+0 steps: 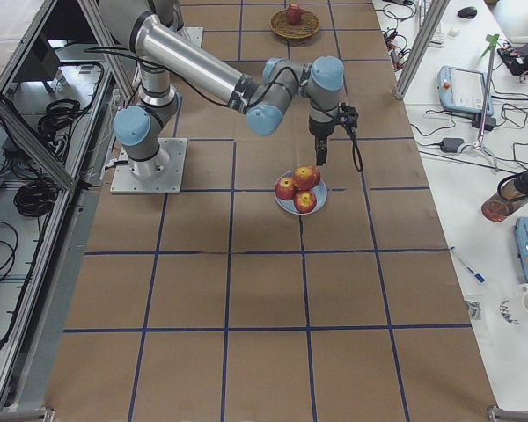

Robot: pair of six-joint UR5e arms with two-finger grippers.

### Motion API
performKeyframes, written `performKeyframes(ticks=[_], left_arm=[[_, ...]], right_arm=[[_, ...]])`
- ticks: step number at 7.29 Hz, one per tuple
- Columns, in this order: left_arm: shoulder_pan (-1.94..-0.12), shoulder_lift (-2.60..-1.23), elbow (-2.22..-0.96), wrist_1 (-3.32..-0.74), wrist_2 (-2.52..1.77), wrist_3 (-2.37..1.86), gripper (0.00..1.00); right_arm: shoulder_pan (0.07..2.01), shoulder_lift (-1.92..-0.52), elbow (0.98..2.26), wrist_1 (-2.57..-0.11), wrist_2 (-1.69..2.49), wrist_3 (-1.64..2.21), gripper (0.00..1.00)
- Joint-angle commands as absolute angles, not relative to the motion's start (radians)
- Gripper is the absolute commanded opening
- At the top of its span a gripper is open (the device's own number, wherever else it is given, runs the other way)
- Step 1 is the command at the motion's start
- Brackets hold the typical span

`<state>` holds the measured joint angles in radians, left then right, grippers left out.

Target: Transfer apple from basket to plate

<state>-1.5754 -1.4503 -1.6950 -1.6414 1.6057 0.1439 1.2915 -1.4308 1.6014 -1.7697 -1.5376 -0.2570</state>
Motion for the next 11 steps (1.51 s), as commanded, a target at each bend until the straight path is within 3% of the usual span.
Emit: performKeyframes(ticks=[1,3,11], left_arm=[[-1.575,-1.448,-1.695,-1.643,1.608,0.143,0.99],[-1.575,-1.447,-1.695,-1.641,1.611,0.144,0.99],[-1.575,-1.45,-1.695,-1.644,1.611,0.144,0.99]], right_arm=[[1.449,-1.523,1.601,-1.63,-1.54,-0.105,1.0],[1.551,-1.56,1.606,-1.612,-1.542,-0.028,1.0],[1.551,-1.603,1.651,-1.624,-1.545,-0.032,1.0]])
